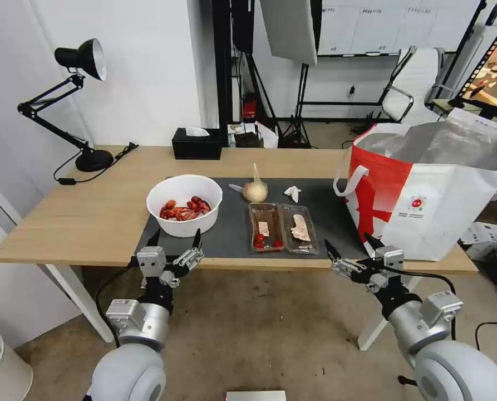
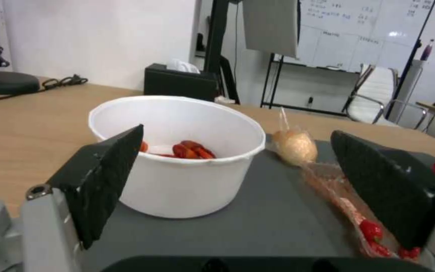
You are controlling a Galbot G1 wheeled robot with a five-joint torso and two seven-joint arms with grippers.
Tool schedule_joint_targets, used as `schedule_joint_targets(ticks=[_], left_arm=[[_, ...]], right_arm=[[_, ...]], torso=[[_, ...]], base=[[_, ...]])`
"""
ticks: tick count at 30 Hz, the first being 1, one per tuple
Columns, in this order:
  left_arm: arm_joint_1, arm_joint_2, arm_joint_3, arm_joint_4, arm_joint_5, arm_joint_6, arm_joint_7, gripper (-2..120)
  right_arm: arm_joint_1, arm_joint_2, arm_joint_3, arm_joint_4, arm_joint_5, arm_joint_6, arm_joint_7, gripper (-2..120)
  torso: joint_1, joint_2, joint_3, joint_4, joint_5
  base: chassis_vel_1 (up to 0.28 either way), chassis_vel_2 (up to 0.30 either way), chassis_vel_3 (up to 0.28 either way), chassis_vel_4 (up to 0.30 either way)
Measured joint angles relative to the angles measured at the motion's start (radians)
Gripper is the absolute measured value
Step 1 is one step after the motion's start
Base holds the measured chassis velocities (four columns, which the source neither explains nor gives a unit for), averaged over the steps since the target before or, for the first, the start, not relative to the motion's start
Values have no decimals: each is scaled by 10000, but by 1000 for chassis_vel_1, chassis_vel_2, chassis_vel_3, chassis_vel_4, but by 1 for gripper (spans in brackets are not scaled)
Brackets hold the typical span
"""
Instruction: Pick up the trash from the table and place it into the takeout bag.
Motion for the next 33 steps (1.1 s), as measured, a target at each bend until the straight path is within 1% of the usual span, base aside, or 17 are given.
schedule_joint_targets(ticks=[6,8,9,11,13,14,16,17,18,20,21,22,23,25,26,29,33], left_arm=[[-39,-13,-31,0,-10,13,33,100],[-32,-15,-32,0,-10,17,78,100],[-32,-15,-32,0,-10,17,78,100],[-25,-2,-35,0,-26,18,112,100],[-18,60,-87,-31,-66,21,115,100],[-18,60,-87,-31,-66,21,115,100],[36,114,-166,-97,-88,23,115,100],[36,114,-166,-97,-88,23,115,100],[99,134,-223,-114,-89,22,110,100],[233,140,-337,-129,-94,23,102,100],[284,139,-385,-151,-95,22,99,100],[284,139,-385,-151,-95,22,99,100],[330,131,-423,-179,-95,22,98,100],[373,132,-466,-205,-90,22,93,100],[385,145,-487,-207,-87,22,90,100],[400,183,-520,-208,-87,23,88,100],[415,252,-575,-211,-81,180,52,100]], right_arm=[[144,41,-195,-112,54,212,-11,100],[282,34,-352,-126,548,189,134,100],[282,34,-352,-126,548,189,134,100],[662,-73,-645,-203,1430,165,581,100],[1558,-285,-1122,-376,2959,-140,1600,100],[1558,-285,-1122,-376,2959,-140,1600,100],[2541,-409,-1592,-494,5125,-622,3419,100],[2541,-409,-1592,-494,5125,-622,3419,100],[3038,-418,-1758,-530,6528,-905,4538,100],[3816,-263,-1815,-511,9152,-1108,6264,100],[4106,-130,-1813,-465,10234,-1078,6990,100],[4106,-130,-1813,-465,10234,-1078,6990,100],[4337,70,-1814,-412,11260,-947,7661,100],[4495,390,-1885,-367,12411,-792,8399,100],[4518,583,-2007,-337,12797,-744,8728,100],[4499,793,-2231,-314,12945,-721,8974,100],[4418,1117,-2567,-456,12661,-713,9093,100]], torso=[[0,0,0,0,-4],[0,1,0,-1,-3],[0,1,0,-1,-3],[-1,0,-1,-1,-4],[0,0,0,1,-3],[0,0,0,1,-3],[0,0,1,1,-3],[0,0,1,1,-3],[1,0,0,2,-2],[0,0,0,3,-5],[0,0,0,3,-5],[0,0,0,3,-5],[0,0,0,4,-4],[1,0,0,1,-4],[0,0,0,1,-5],[0,0,0,1,-4],[0,0,0,1,-4]], base=[[0,0,0,0],[0,0,0,0],[0,0,0,0],[0,0,0,0],[0,0,0,0],[0,0,0,0],[0,0,0,0],[0,0,0,0],[0,0,0,0],[0,0,0,0],[0,0,0,0],[0,0,0,0],[0,0,0,0],[0,0,0,0],[0,0,0,0],[0,0,0,0],[0,0,0,0]])
